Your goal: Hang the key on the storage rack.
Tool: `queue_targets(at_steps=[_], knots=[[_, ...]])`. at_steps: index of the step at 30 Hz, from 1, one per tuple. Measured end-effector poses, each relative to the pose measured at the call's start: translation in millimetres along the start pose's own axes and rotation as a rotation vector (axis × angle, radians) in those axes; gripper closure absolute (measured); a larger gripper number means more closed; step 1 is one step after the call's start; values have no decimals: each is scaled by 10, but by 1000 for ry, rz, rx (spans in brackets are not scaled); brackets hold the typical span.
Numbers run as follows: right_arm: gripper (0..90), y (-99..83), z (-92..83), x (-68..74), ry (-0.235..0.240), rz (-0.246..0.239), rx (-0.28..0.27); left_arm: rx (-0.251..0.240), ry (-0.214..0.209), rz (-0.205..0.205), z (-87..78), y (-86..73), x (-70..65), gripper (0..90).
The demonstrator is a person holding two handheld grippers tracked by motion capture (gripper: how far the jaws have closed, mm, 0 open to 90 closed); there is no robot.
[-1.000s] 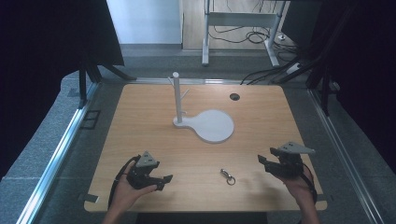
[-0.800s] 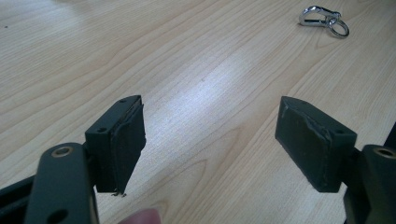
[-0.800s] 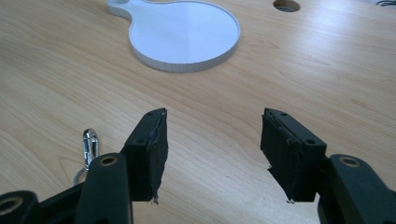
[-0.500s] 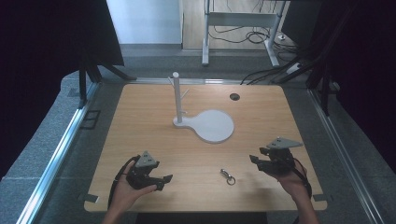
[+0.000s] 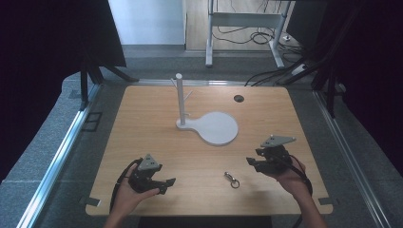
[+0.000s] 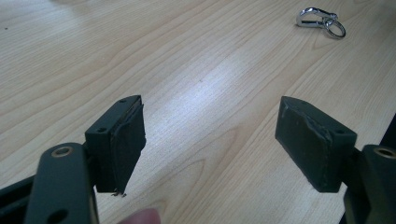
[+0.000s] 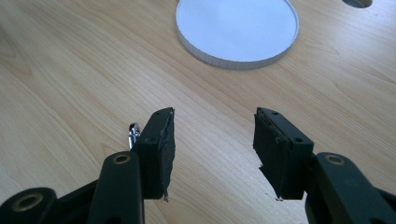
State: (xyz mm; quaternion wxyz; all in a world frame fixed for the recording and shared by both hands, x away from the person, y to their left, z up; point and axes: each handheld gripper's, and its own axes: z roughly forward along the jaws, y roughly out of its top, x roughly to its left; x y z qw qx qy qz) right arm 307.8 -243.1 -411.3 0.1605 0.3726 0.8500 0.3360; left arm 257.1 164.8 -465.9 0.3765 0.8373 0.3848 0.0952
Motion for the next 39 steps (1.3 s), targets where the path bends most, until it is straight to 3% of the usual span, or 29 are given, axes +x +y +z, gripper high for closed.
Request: queue_targets(at_steps=[27,39], knots=[[537,144,209,211,75,-72,103,13,-7,6,9,-2,-3,247],[550,222,322,318,117,-104,173,10,-14,7,-3,0,-11,246]])
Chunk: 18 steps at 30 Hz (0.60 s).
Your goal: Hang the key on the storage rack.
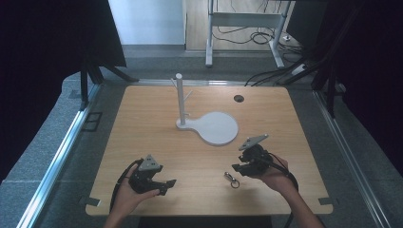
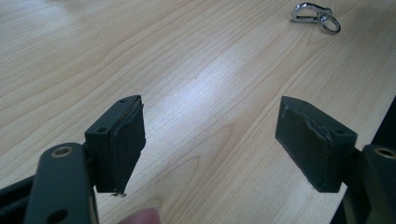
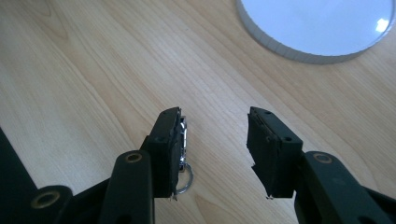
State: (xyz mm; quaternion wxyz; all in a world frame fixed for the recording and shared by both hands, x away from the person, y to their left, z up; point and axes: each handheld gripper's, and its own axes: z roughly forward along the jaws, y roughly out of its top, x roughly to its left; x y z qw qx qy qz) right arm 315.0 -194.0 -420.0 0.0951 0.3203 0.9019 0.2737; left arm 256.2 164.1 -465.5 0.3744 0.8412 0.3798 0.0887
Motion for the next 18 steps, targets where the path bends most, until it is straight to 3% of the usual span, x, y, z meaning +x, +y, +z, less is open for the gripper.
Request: queue_targets(at_steps=[10,18], knots=[[564,55,188,65,26,-30,89,4,-3,0,-2,-6,14,246],[610,18,342,82,44,-28,150,10,-5,2,13,-11,18,246]])
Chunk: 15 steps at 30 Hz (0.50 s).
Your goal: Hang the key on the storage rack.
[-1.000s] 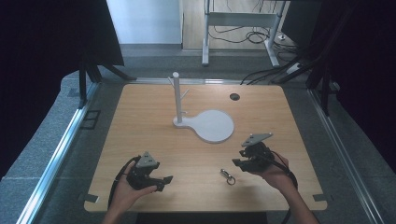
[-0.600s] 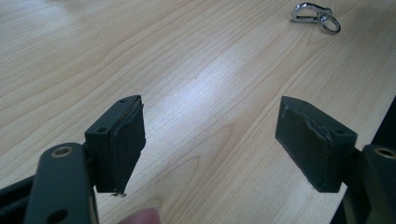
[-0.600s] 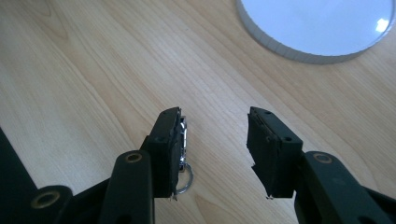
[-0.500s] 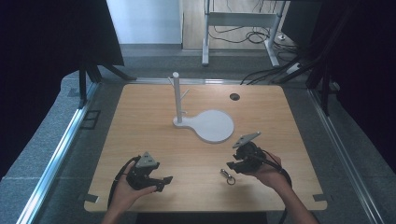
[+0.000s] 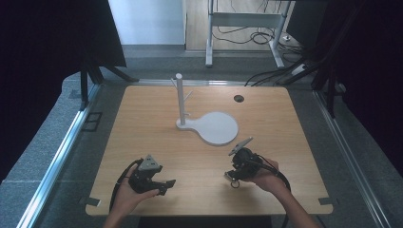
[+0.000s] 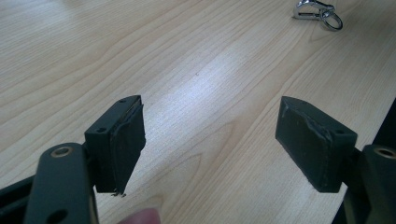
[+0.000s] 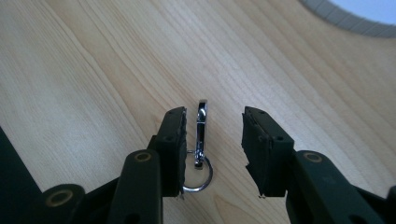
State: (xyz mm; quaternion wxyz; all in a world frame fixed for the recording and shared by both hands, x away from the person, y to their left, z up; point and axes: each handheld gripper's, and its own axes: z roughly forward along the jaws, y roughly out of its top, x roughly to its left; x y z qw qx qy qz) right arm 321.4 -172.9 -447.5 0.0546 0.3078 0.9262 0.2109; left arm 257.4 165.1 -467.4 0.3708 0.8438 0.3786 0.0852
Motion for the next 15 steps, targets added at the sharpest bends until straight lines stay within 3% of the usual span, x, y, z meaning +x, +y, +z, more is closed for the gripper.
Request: queue_targets(at_steps=[15], knots=[[668,-29,224,-14,23,12,82,10,1,2,8,-2,1,246]])
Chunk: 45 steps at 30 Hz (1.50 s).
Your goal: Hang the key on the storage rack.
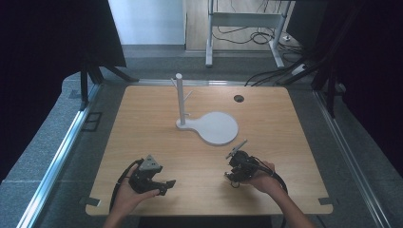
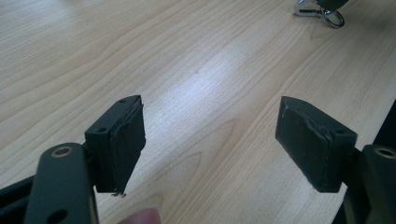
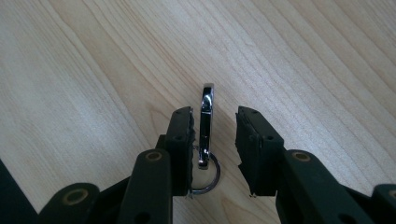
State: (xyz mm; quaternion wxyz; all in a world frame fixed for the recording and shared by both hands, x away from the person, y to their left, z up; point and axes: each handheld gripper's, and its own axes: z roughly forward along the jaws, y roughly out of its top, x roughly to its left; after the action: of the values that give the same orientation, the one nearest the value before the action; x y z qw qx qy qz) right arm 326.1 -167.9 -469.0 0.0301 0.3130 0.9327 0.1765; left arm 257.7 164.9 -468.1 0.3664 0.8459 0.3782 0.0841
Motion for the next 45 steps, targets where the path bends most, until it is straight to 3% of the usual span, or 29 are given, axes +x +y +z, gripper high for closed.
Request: queue_targets(at_steps=[20,31,45], knots=[[730,1,98,-3,-3,6,34,6,0,1,4,-2,4,247],[836,-24,110,16,-1,-8,45,9,-1,3,16,-4,2,247],[841,-6,73,39,-24,-28,53,12,1,-1,15,-8,17,248]])
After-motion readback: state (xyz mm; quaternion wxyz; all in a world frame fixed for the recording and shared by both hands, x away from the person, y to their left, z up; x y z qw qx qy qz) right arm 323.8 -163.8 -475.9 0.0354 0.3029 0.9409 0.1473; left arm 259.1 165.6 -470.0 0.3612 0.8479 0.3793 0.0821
